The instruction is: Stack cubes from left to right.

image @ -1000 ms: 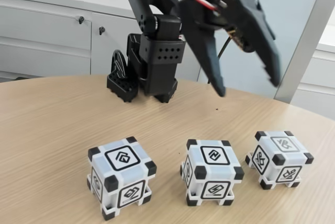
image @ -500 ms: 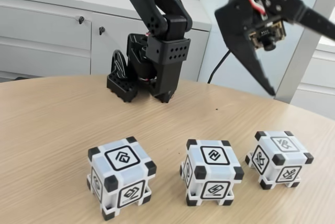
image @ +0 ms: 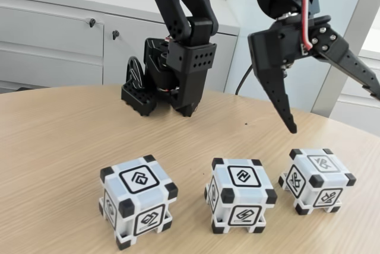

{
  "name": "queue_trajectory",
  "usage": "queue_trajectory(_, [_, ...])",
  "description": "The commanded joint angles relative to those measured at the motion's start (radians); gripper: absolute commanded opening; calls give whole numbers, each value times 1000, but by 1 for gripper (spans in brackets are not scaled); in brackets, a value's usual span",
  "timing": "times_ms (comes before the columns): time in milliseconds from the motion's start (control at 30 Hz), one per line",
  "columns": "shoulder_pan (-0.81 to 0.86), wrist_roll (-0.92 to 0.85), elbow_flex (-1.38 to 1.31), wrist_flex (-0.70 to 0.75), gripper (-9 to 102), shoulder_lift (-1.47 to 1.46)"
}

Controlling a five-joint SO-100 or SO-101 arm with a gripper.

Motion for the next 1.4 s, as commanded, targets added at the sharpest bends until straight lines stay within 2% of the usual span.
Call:
queue_trajectory(0, [5, -61, -49, 0, 43, -2])
queue_trajectory(300, [137, 12, -49, -14, 44, -3])
queue_trajectory(500, [160, 34, -51, -11, 44, -51])
queue_trajectory(967, [160, -112, -279, 3, 45, -285])
queue_trajectory(1367, [160, -176, -291, 5, 45, -413])
